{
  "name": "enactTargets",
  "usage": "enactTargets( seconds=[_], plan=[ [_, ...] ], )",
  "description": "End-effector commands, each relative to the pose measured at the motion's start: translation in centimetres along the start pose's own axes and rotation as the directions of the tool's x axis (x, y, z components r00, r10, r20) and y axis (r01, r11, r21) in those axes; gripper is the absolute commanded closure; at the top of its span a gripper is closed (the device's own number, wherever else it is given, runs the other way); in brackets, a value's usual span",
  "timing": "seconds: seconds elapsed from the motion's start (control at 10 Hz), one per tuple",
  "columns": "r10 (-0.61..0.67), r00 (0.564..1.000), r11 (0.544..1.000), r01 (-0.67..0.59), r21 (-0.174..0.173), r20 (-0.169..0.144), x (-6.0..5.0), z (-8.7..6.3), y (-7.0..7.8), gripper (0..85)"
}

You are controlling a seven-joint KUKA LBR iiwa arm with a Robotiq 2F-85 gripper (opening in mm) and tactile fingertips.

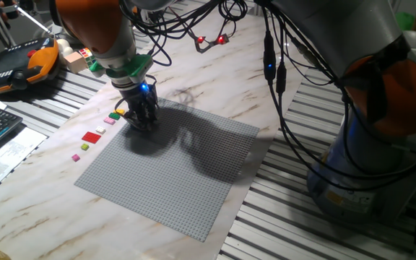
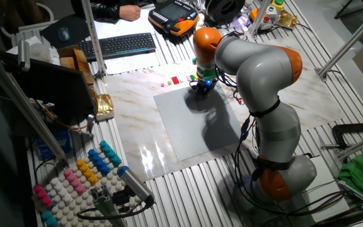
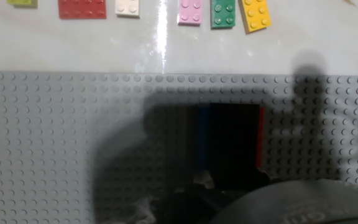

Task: Build with small Lego blocks

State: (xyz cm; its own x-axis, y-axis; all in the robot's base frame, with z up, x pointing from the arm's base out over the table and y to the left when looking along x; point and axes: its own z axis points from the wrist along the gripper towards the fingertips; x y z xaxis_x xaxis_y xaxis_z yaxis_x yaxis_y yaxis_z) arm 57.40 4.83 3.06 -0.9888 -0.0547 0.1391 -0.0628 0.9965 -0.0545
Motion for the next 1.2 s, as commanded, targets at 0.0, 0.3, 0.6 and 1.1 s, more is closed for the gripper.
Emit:
enactTargets(
  seconds=[0.0, 0.3, 0.6, 1.1],
  plan=[
    [0.000, 1.000, 1.000, 0.000, 0.000, 0.000, 0.0, 0.0, 0.0, 42.0],
    [0.000, 1.000, 1.000, 0.000, 0.000, 0.000, 0.0, 0.0, 0.0, 40.0],
    [0.001, 1.000, 1.000, -0.001, 0.005, 0.000, 0.1, -0.2, -0.1, 39.0],
    [0.006, 1.000, 1.000, -0.005, 0.014, -0.019, -0.2, -1.2, -0.2, 45.0]
  ],
)
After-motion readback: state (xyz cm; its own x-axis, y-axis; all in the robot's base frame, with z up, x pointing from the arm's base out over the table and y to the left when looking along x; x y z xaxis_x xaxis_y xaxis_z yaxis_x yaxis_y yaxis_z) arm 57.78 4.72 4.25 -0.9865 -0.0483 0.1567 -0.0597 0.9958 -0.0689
